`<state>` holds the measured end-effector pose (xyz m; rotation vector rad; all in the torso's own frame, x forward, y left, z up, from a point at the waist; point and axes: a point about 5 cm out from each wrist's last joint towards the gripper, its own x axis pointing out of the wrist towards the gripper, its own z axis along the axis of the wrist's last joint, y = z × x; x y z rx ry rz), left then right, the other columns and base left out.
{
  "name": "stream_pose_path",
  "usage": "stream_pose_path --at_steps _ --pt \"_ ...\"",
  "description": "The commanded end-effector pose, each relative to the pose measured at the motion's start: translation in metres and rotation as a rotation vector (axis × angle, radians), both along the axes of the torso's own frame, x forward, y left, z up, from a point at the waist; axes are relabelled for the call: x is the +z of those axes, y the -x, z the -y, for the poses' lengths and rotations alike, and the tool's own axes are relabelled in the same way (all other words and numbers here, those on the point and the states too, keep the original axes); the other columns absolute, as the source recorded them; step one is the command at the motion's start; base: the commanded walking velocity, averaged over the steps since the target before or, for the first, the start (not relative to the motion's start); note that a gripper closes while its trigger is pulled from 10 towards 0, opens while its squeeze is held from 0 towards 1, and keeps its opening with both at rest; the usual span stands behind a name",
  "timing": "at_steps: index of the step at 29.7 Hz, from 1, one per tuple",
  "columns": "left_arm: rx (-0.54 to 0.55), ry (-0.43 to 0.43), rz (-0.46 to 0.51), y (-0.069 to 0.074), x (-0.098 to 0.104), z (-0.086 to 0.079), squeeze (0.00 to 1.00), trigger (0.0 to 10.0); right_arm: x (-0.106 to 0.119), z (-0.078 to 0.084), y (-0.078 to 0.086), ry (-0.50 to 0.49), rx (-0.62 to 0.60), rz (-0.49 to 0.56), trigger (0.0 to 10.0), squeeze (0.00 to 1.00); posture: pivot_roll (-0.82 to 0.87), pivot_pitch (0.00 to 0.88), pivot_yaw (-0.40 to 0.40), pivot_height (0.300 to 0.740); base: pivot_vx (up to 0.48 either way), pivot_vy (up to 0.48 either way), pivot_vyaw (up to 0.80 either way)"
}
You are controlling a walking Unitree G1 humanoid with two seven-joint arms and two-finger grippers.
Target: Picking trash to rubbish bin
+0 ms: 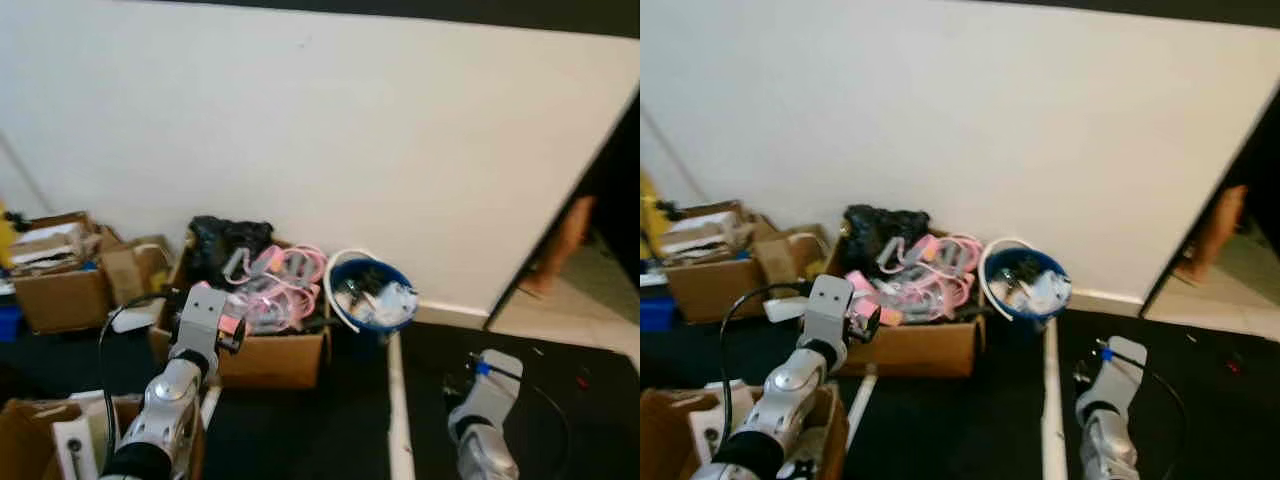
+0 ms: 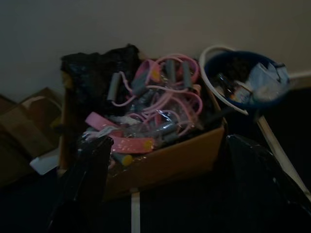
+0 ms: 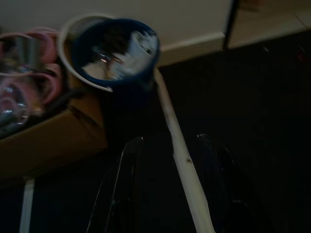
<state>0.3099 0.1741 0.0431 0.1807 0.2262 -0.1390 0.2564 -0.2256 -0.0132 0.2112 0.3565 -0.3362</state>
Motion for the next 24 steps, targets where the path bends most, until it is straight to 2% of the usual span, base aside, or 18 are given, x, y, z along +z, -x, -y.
stream_pose_path --at_steps 1,11,24 --pt "0.011 0.007 -0.021 0.0012 -0.0037 0.0008 0.0 10.0 -0.0025 0.0016 0.0029 0.01 -0.004 -0.018 10.0 0.0 -0.07 0.036 0.004 0.74 0.0 0.0 -0.8" --pt "0.01 0.026 -0.015 -0.0013 -0.0017 0.0067 0.0 10.0 -0.0026 0.0085 0.0053 0.031 -0.037 -0.034 10.0 0.0 -0.08 0.049 0.004 0.74 0.0 0.0 -0.8" --pt "-0.003 0.021 -0.012 -0.0026 -0.0005 0.0091 0.0 10.0 -0.0027 0.0089 0.0057 0.06 -0.037 -0.045 10.0 0.0 -0.08 0.047 0.003 0.74 0.0 0.0 -0.8"
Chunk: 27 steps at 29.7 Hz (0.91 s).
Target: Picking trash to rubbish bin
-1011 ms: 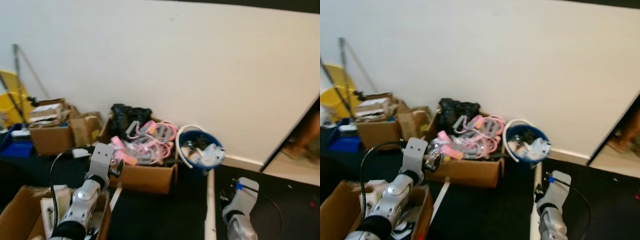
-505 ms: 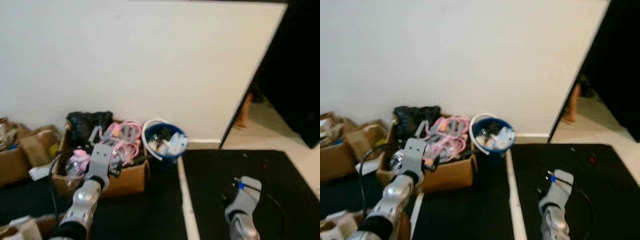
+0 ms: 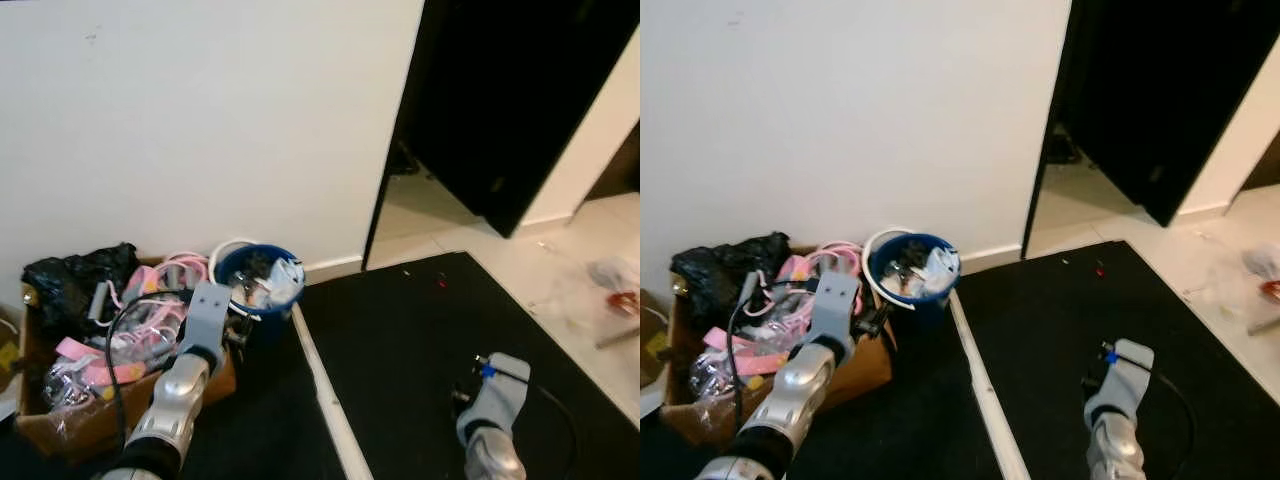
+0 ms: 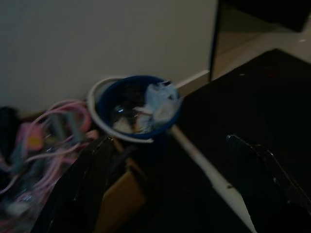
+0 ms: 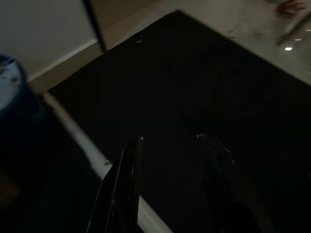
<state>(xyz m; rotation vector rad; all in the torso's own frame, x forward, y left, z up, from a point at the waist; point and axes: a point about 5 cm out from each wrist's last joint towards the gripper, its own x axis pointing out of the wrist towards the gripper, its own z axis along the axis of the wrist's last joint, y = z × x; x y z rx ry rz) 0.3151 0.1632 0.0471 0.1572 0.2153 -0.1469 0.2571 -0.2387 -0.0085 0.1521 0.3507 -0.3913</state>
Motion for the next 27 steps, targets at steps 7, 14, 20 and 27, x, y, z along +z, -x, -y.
stream_pose_path --at_steps 7,14,20,27 --pt "0.007 0.002 -0.02 0.0023 -0.0046 -0.0003 0.0 10.0 -0.0091 -0.0001 0.0101 0.004 -0.011 -0.049 10.0 0.0 -0.08 0.053 0.001 0.74 0.0 0.0 -0.8" --pt "0.001 0.009 -0.029 0.0043 -0.0068 0.0017 0.0 10.0 -0.0084 0.0032 0.0107 0.013 -0.022 -0.05 10.0 0.0 -0.08 0.061 -0.002 0.74 0.0 0.0 -0.8" --pt "0.014 0.012 -0.03 0.004 -0.007 -0.0011 0.0 10.0 -0.0086 0.005 0.0114 0.022 -0.043 -0.059 10.0 0.0 -0.09 0.065 0.007 0.74 0.0 0.0 -0.8" --pt "0.019 0.014 -0.03 0.0014 -0.0048 -0.0025 0.0 10.0 -0.0091 0.0059 0.0121 0.027 -0.057 -0.066 10.0 0.0 -0.09 0.06 0.008 0.74 0.0 0.0 -0.8"
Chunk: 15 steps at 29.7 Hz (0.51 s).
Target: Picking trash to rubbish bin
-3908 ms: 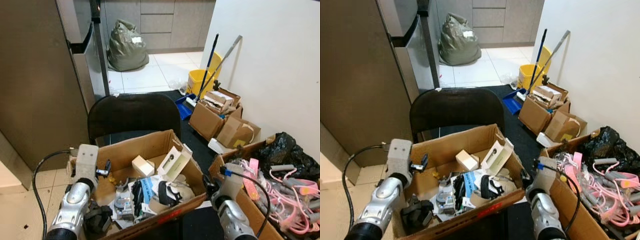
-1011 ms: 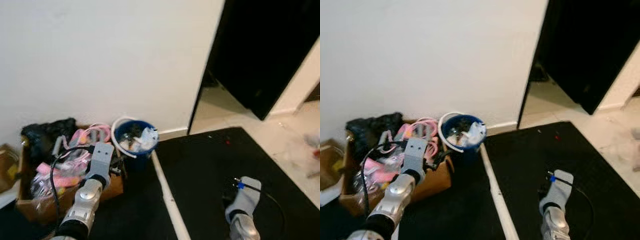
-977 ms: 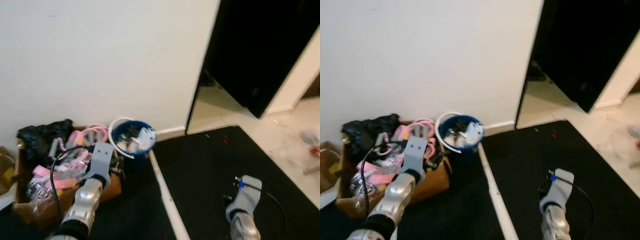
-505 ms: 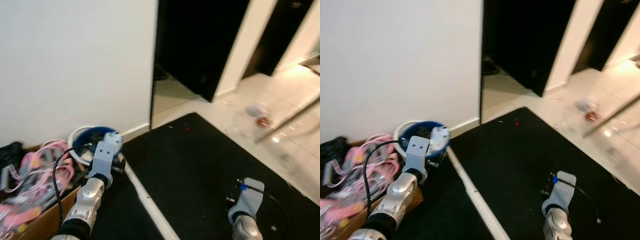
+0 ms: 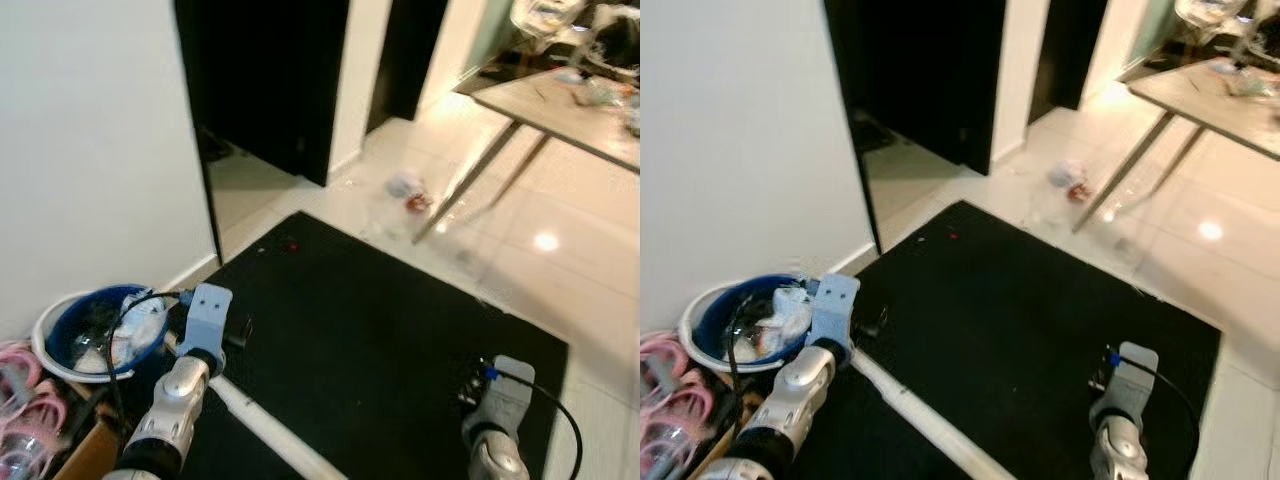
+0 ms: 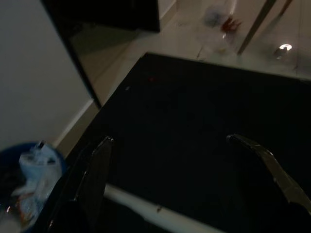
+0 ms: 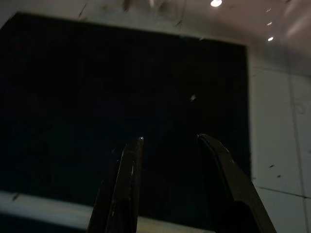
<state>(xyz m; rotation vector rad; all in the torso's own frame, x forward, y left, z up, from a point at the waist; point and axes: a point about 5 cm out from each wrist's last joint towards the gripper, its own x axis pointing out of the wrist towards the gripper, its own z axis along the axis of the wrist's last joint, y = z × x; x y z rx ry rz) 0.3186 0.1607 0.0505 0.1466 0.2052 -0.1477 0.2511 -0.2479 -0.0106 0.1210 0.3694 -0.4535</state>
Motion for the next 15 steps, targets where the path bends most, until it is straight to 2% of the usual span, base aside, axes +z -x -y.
stream_pose_path --at_steps 1,15 --pt "0.025 0.006 -0.042 0.0049 -0.0084 -0.0057 0.0 10.0 -0.0076 -0.0032 0.0067 -0.01 -0.008 -0.039 10.0 0.0 -0.09 0.064 0.01 0.74 0.0 0.0 -0.8" --pt "0.003 0.0 -0.044 0.0046 -0.0083 -0.0049 0.0 10.0 -0.0061 -0.0022 0.007 -0.01 -0.037 -0.027 10.0 0.0 -0.09 0.06 0.016 0.74 0.0 0.0 -0.8"
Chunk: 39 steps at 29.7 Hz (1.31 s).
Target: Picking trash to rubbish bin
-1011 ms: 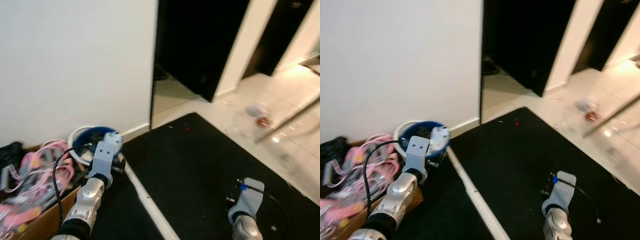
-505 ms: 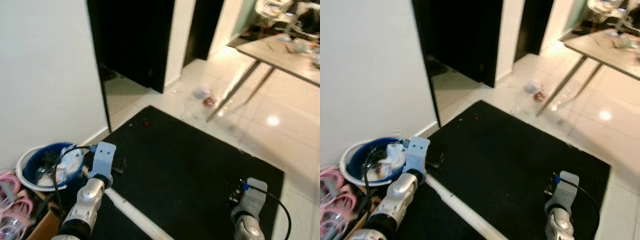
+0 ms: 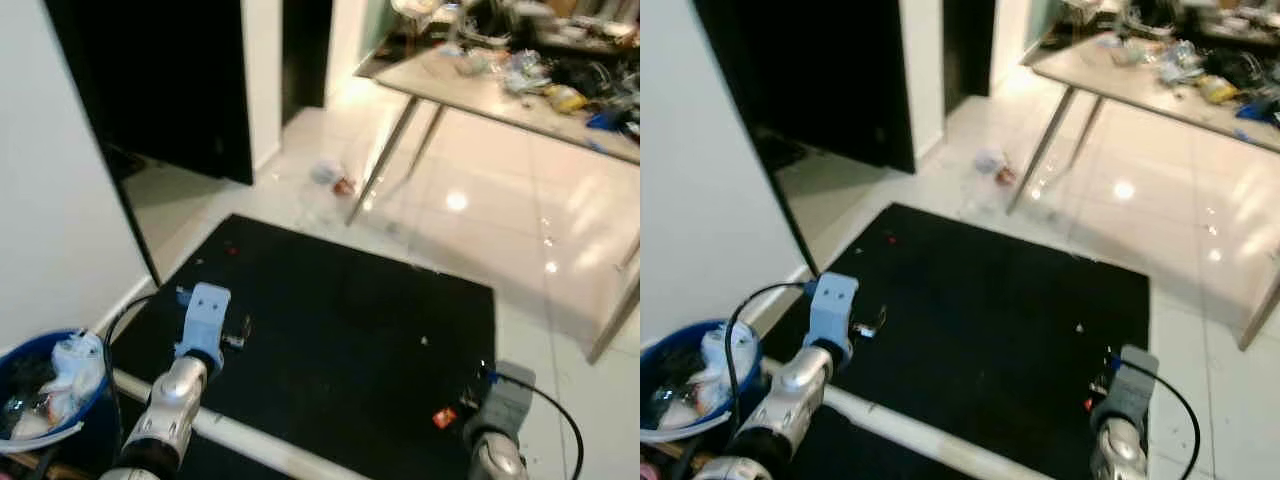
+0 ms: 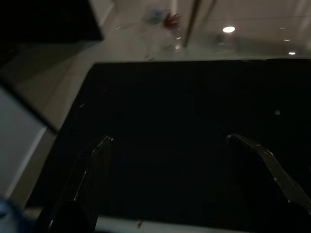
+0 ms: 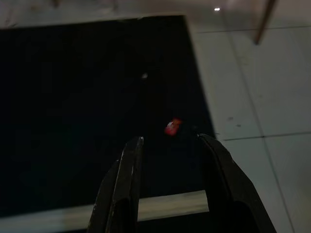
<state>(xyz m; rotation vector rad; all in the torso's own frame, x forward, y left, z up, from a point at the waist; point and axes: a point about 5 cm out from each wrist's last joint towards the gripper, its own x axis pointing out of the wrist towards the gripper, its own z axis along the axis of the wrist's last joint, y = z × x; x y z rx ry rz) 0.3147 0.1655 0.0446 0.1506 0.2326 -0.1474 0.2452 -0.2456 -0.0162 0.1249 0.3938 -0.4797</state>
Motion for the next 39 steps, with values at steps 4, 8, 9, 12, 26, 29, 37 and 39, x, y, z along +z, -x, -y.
stream_pose_path --at_steps 4,8,9,12,26,29,37,39 --pt "0.018 0.009 -0.02 0.001 -0.003 0.0 0.0 10.0 -0.004 -0.002 0.004 -0.007 -0.01 -0.021 10.0 0.0 -0.09 0.069 0.02 0.74 0.0 0.0 -0.8" --pt "0.018 0.01 -0.019 0.001 -0.002 0.0 0.0 10.0 -0.004 -0.001 0.005 -0.006 -0.012 -0.021 10.0 0.0 -0.09 0.072 0.014 0.74 0.0 0.0 -0.8" --pt "0.024 0.01 -0.02 0.001 -0.003 -0.001 0.0 10.0 -0.004 -0.002 0.005 -0.007 -0.008 -0.021 10.0 0.0 -0.09 0.068 0.012 0.74 0.0 0.0 -0.8" --pt "0.045 0.015 -0.031 0.003 -0.006 -0.005 0.0 10.0 -0.005 -0.003 0.006 -0.006 -0.004 -0.026 10.0 0.0 -0.09 0.071 0.017 0.74 0.0 0.0 -0.8" --pt "0.165 -0.084 -0.19 0.012 -0.026 -0.027 0.0 10.0 -0.005 -0.016 -0.002 0.006 0.142 -0.037 10.0 0.0 -0.08 0.075 0.015 0.74 0.0 0.0 -0.8" --pt "0.199 -0.079 -0.198 0.013 -0.028 -0.032 0.0 10.0 -0.007 -0.02 -0.001 0.019 0.186 -0.05 10.0 0.0 -0.08 0.076 0.02 0.74 0.0 0.0 -0.8" --pt "0.154 0.086 -0.1 0.006 -0.015 -0.018 0.0 10.0 -0.01 -0.032 -0.002 -0.035 0.278 -0.062 10.0 0.0 -0.08 0.079 0.015 0.74 0.0 0.0 -0.42" --pt "0.135 0.083 -0.114 0.008 -0.017 -0.017 0.0 10.0 -0.009 -0.034 -0.003 -0.05 0.272 -0.042 10.0 0.0 -0.08 0.085 0.023 0.74 0.0 0.0 0.0"
